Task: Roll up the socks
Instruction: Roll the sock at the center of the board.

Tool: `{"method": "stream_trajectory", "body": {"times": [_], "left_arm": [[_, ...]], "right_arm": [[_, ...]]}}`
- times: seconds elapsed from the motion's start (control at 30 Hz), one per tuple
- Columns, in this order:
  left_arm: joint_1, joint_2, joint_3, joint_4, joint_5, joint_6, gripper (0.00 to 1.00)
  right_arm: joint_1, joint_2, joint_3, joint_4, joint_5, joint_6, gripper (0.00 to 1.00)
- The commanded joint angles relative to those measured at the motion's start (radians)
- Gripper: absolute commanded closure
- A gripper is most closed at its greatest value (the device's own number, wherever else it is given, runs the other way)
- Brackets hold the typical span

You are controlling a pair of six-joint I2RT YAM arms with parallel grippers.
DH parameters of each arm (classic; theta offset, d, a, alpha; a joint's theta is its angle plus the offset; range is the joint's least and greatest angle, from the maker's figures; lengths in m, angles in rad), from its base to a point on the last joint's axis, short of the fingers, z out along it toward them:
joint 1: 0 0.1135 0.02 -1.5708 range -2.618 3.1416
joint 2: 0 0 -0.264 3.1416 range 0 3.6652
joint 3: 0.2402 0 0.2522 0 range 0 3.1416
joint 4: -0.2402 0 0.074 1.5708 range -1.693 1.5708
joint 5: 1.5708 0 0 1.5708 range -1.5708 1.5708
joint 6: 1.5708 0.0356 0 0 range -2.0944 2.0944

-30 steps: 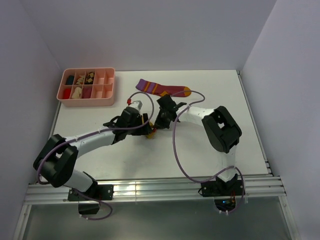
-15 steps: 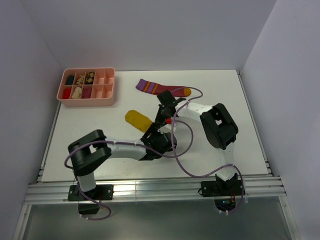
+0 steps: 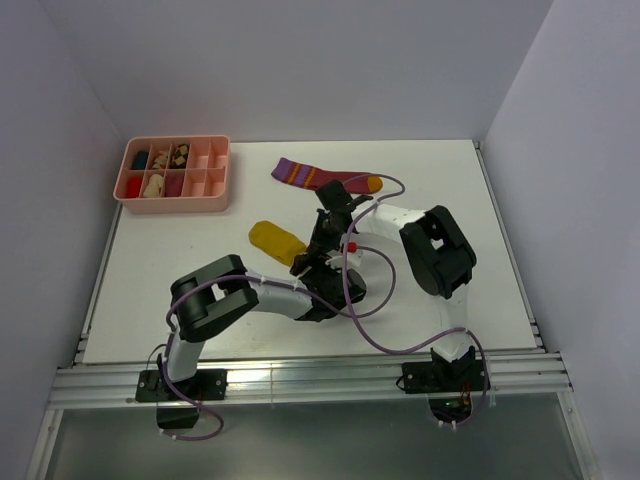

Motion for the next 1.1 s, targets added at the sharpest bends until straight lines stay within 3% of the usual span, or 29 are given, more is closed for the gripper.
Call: {"method": "stream_trajectory", "body": {"times": [0.0,0.53,0.7,0.8,0.9,0.97,1.07], "left_arm": [[0.005,0.036,0.034,0.004,-0.023,0.003,0.28],[0.037,0.076,0.047,-0.24,0.032,-0.217,0.4],[0.037,0.061,0.038,-0.238,0.069,-0.221,0.55],[0.039,0.048,0.036,-0.243,0.092,-0.222,0.81],[0.042,0.028,0.033,-0.258,0.134,-0.24,0.99],[0.055,0.002,0.028,-0.272,0.187,-0.266,0.99],[0.089,-0.063,-0.002,-0.269,0.276,-0.302,0.99]], "right_arm": [[-0.004,0.034,-0.001,-0.033,0.006,-0.026,1.0],[-0.013,0.037,-0.001,-0.027,-0.005,-0.017,1.0],[-0.016,0.042,0.002,-0.025,-0.012,-0.016,1.0],[-0.018,0.039,0.005,-0.025,-0.017,-0.016,1.0],[-0.025,0.021,-0.01,-0.002,-0.02,-0.019,1.0],[-0.03,-0.005,-0.027,0.032,-0.02,-0.014,1.0],[-0.05,-0.053,-0.079,0.114,-0.051,0.009,0.82]]}}
